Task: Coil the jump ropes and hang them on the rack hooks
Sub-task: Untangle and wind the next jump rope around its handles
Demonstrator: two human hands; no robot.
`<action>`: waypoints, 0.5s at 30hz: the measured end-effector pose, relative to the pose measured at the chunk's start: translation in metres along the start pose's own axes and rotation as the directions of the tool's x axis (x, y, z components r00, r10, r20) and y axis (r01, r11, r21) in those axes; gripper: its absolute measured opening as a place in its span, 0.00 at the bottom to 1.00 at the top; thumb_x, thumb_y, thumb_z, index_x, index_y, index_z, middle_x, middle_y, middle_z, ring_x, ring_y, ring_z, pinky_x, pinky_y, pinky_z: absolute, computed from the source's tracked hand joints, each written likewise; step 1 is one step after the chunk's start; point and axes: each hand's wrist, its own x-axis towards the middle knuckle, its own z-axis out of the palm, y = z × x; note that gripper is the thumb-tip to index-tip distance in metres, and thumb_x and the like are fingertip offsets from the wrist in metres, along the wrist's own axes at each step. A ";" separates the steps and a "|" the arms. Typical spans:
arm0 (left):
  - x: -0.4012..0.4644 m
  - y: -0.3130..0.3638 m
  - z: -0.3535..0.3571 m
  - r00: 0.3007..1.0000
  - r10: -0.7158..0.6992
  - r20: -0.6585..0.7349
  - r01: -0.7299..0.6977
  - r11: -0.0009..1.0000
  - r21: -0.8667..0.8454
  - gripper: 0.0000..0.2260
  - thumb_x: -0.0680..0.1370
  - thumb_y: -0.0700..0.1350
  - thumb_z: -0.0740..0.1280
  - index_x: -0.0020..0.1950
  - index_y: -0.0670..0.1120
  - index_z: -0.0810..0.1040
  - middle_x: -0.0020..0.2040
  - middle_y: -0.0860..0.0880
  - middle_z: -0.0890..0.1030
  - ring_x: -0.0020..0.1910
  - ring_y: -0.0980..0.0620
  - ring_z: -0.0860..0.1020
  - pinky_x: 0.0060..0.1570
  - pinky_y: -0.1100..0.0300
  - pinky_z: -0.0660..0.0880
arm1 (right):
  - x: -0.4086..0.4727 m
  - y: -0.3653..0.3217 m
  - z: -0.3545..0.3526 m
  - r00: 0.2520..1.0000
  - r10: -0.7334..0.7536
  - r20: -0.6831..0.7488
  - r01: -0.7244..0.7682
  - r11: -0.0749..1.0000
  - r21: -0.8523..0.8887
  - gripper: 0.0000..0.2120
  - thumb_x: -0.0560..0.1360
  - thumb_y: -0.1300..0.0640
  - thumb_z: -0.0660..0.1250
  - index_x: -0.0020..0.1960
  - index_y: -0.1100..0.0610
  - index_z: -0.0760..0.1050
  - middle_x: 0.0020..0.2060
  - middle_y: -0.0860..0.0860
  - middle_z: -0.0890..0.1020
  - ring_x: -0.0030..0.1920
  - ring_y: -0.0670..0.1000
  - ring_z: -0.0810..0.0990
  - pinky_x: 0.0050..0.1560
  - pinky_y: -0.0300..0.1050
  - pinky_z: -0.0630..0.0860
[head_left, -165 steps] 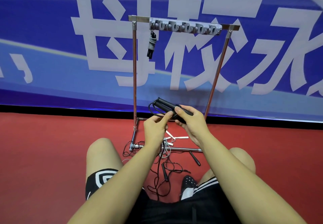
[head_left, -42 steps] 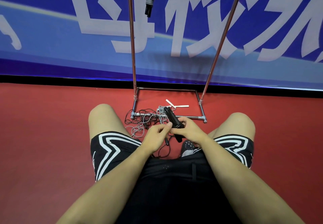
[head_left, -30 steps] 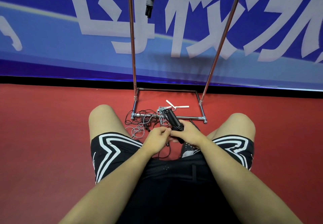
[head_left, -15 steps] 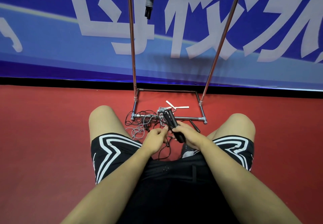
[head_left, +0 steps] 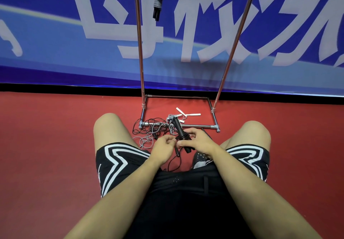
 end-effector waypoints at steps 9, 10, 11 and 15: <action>-0.004 0.006 0.001 0.998 -0.008 0.063 0.010 0.999 -0.032 0.11 0.84 0.40 0.62 0.45 0.44 0.80 0.32 0.49 0.81 0.25 0.63 0.73 0.33 0.68 0.70 | -0.002 0.001 0.001 0.998 0.025 0.065 -0.026 1.000 0.017 0.23 0.67 0.59 0.83 0.58 0.61 0.80 0.48 0.59 0.85 0.38 0.50 0.84 0.41 0.44 0.83; -0.004 0.007 0.001 0.999 -0.006 0.051 0.007 1.000 -0.018 0.11 0.84 0.42 0.63 0.44 0.44 0.80 0.32 0.49 0.81 0.23 0.65 0.72 0.30 0.69 0.68 | -0.003 0.001 0.001 0.999 0.022 0.049 -0.021 1.000 -0.024 0.23 0.66 0.57 0.84 0.57 0.60 0.81 0.47 0.57 0.85 0.38 0.48 0.84 0.41 0.42 0.83; -0.004 0.006 0.001 0.999 -0.002 0.042 0.002 1.000 -0.010 0.13 0.84 0.44 0.64 0.42 0.44 0.80 0.32 0.49 0.81 0.23 0.65 0.71 0.30 0.68 0.67 | -0.003 0.000 0.001 0.999 0.018 0.030 -0.016 0.998 -0.064 0.23 0.65 0.55 0.85 0.56 0.59 0.81 0.46 0.55 0.85 0.38 0.46 0.84 0.40 0.39 0.82; 0.000 0.000 0.000 0.998 -0.044 0.044 0.043 0.999 0.024 0.19 0.82 0.54 0.66 0.34 0.47 0.80 0.33 0.45 0.84 0.26 0.55 0.72 0.35 0.60 0.70 | -0.002 0.000 0.000 1.000 0.031 0.007 -0.029 0.991 -0.134 0.27 0.67 0.55 0.83 0.59 0.62 0.74 0.43 0.51 0.81 0.35 0.43 0.80 0.34 0.33 0.75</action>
